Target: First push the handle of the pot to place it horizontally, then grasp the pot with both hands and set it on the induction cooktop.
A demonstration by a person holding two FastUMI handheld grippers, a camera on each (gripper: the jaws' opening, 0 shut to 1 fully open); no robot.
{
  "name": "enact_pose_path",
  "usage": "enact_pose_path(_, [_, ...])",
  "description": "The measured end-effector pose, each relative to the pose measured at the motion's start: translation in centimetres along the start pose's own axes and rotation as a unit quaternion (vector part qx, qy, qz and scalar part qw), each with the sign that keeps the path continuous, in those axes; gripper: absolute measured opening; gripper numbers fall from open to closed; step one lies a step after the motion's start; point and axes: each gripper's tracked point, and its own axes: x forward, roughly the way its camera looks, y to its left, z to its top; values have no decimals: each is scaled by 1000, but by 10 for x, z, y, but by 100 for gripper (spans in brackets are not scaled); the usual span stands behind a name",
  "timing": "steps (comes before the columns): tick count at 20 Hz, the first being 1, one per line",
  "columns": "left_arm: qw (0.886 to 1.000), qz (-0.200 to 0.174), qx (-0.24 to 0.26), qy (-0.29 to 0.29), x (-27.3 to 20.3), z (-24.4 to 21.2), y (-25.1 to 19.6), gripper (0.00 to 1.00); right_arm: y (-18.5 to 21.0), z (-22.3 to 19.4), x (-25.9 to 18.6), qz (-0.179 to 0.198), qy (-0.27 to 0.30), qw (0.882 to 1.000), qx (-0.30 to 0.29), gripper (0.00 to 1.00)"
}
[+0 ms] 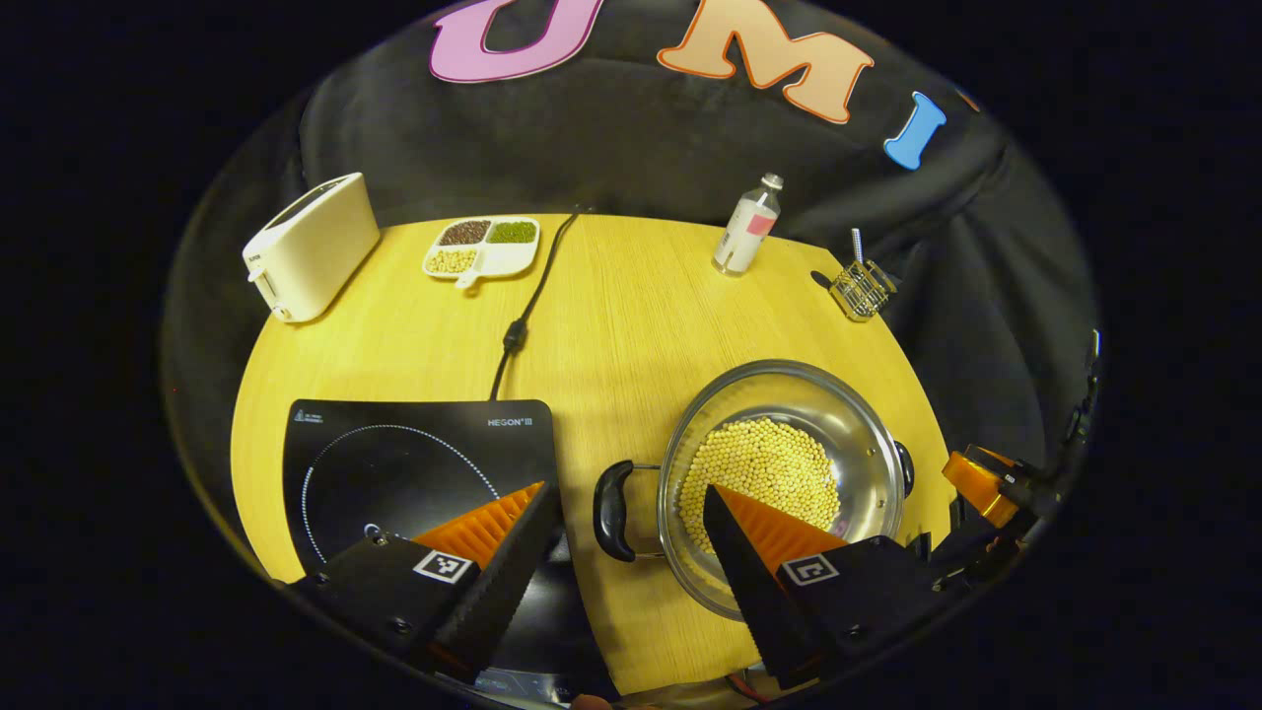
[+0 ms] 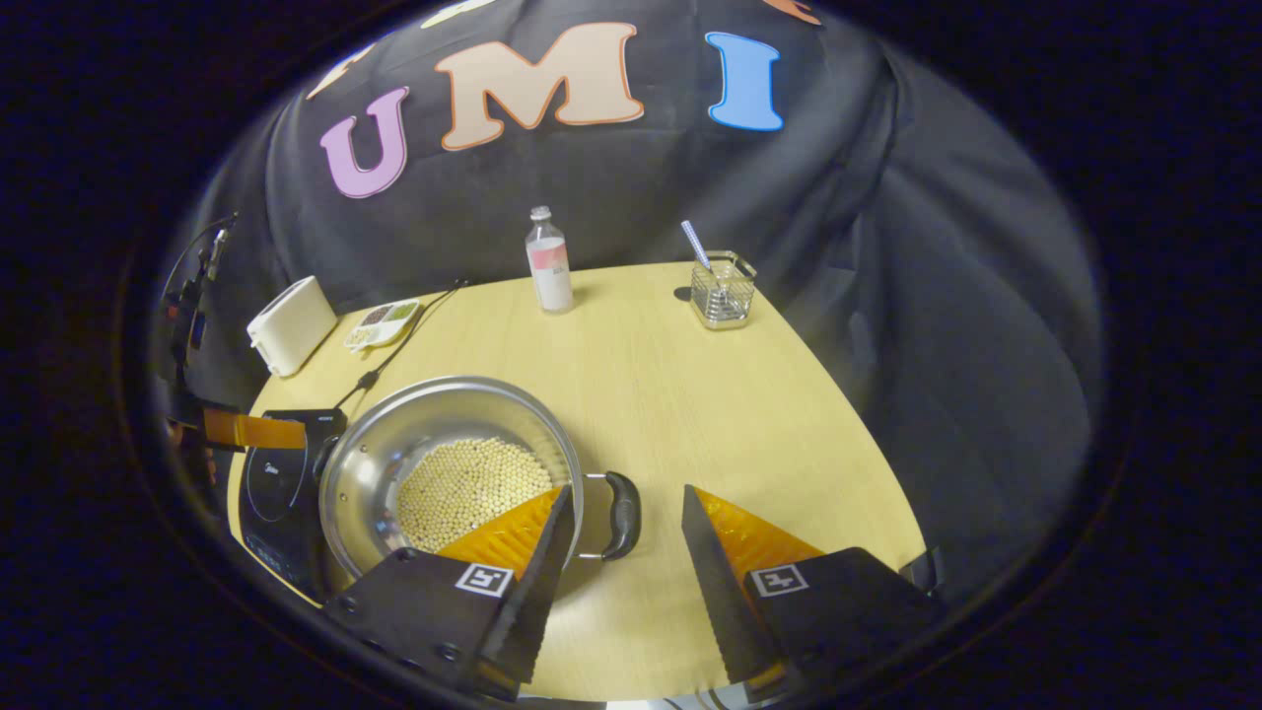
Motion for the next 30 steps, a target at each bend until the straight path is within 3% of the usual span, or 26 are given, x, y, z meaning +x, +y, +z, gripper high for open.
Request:
enact_pose_path(12, [998,0,-10,58,38,-28,-5,98,1,-17,11,2,27,1000,-1,72])
enact_pose_path(18, [997,4,-29,77,51,-36,-5,95,6,-35,30,11,76,997,15,72])
enact_pose_path(30, [995,27,-7,100,70,-38,-4,92,26,-57,68,42,144,986,75,71])
